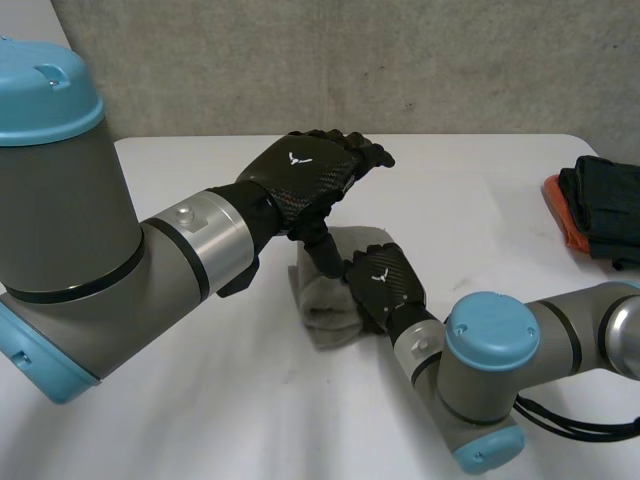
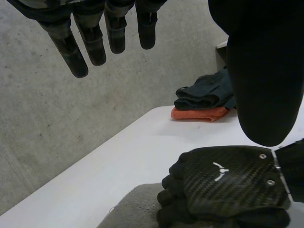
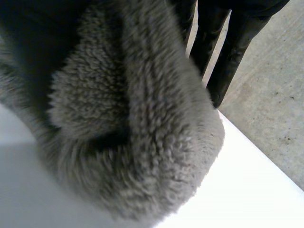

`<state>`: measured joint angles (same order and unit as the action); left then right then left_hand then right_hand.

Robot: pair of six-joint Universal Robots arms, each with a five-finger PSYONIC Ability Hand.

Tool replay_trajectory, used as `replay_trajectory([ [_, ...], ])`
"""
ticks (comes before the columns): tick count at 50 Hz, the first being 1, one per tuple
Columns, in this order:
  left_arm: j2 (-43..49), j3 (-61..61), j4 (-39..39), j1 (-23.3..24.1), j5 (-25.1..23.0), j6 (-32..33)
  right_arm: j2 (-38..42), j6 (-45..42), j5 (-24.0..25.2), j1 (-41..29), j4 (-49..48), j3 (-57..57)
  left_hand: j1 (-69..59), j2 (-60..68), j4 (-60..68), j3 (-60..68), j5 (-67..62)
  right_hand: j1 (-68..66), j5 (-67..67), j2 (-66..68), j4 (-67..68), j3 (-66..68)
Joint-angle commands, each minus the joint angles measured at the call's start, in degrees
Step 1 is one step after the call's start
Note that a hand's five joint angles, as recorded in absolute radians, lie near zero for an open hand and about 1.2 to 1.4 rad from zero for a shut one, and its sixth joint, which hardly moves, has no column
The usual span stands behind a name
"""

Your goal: Fold the laundry.

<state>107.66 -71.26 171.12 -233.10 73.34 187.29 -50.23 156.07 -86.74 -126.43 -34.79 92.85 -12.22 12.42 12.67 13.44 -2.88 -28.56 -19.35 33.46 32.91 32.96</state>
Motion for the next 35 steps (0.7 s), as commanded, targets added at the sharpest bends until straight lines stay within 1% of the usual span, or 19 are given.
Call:
replay_trajectory([
  [1, 0.00, -0.02, 0.00, 0.02, 0.05, -0.17, 0.05, 0.72, 0.17, 0.40, 0.24, -2.84, -1.02, 0.82, 0.58, -0.20, -0.36, -51.43, -50.64, 46.53, 47.08, 47.03],
  [3, 0.00, 0.07, 0.09, 0.02, 0.05, -0.17, -0.48, 0.90, 0.43, 0.49, 0.33, -3.02, -1.02, 0.82, 0.58, -0.20, -0.36, -51.44, -50.65, 46.54, 47.09, 47.04],
  [7, -0.09, 0.16, 0.09, -0.07, 0.05, -0.17, -3.29, 0.81, 2.89, 3.29, 1.12, -2.32, -1.19, 0.99, 0.74, -0.03, -0.53, -51.44, -50.65, 46.54, 47.09, 47.04],
  [8, -0.09, 0.16, 0.18, -0.07, 0.05, -0.17, -4.60, 0.55, 4.46, 5.82, 1.82, -1.62, -1.19, 0.99, 0.74, -0.03, -0.53, -51.44, -50.65, 46.54, 47.09, 47.04],
  [11, -0.09, 0.25, 0.18, -0.16, 0.05, -0.17, -6.10, 0.46, 7.28, 9.96, 3.66, -0.56, -1.19, 0.99, 0.74, -0.03, -0.53, -51.44, -50.65, 46.54, 47.09, 47.04],
  [12, -0.09, 0.25, 0.18, -0.16, 0.05, -0.17, -6.80, 0.11, 9.47, 12.59, 5.33, -0.30, -1.19, 0.99, 0.74, -0.03, -0.53, -51.44, -50.65, 46.54, 47.09, 47.04],
  [15, -0.09, 0.25, 0.18, -0.16, 0.05, -0.17, -7.78, 0.02, 12.73, 16.56, 7.88, 0.14, -1.19, 0.99, 0.74, -0.03, -0.53, -51.44, -50.65, 46.54, 47.09, 47.04],
  [16, -0.09, 0.25, 0.18, -0.16, 0.05, -0.17, -8.30, -0.42, 14.92, 19.35, 9.46, 0.49, -1.19, 0.99, 0.74, -0.03, -0.53, -51.44, -50.65, 46.54, 47.09, 47.04],
  [20, -0.09, 0.25, 0.18, -0.16, 0.05, -0.26, -9.09, -2.61, 17.83, 24.91, 10.97, 1.11, -1.02, 0.82, 0.58, -0.20, -0.36, -51.44, -50.65, 46.54, 47.09, 47.04],
  [21, 0.00, 0.16, 0.18, -0.16, 0.05, -0.26, -9.36, -4.27, 19.06, 27.79, 10.88, 1.46, -1.19, 0.98, 0.74, -0.04, -0.53, -51.44, -50.65, 46.54, 47.09, 47.04],
  [23, 0.00, 0.25, 0.26, -0.25, 0.05, -0.26, -9.36, -5.68, 20.03, 29.83, 10.97, 1.46, -1.02, 0.82, 0.58, -0.20, -0.36, -51.44, -50.65, 46.54, 47.09, 47.04],
  [30, 0.53, 0.25, 0.35, 0.02, 0.14, -0.61, -8.48, -10.35, 21.35, 32.91, 10.79, 0.85, -1.19, 0.99, 0.74, -0.03, -0.53, -51.44, -50.65, 46.54, 47.09, 47.04],
  [35, 0.79, 0.25, 1.14, -0.07, 0.14, -1.40, -7.78, -12.90, 25.12, 33.88, 10.35, -2.30, -1.19, 0.99, 0.74, -0.03, -0.53, -51.44, -50.65, 46.54, 47.09, 47.04],
])
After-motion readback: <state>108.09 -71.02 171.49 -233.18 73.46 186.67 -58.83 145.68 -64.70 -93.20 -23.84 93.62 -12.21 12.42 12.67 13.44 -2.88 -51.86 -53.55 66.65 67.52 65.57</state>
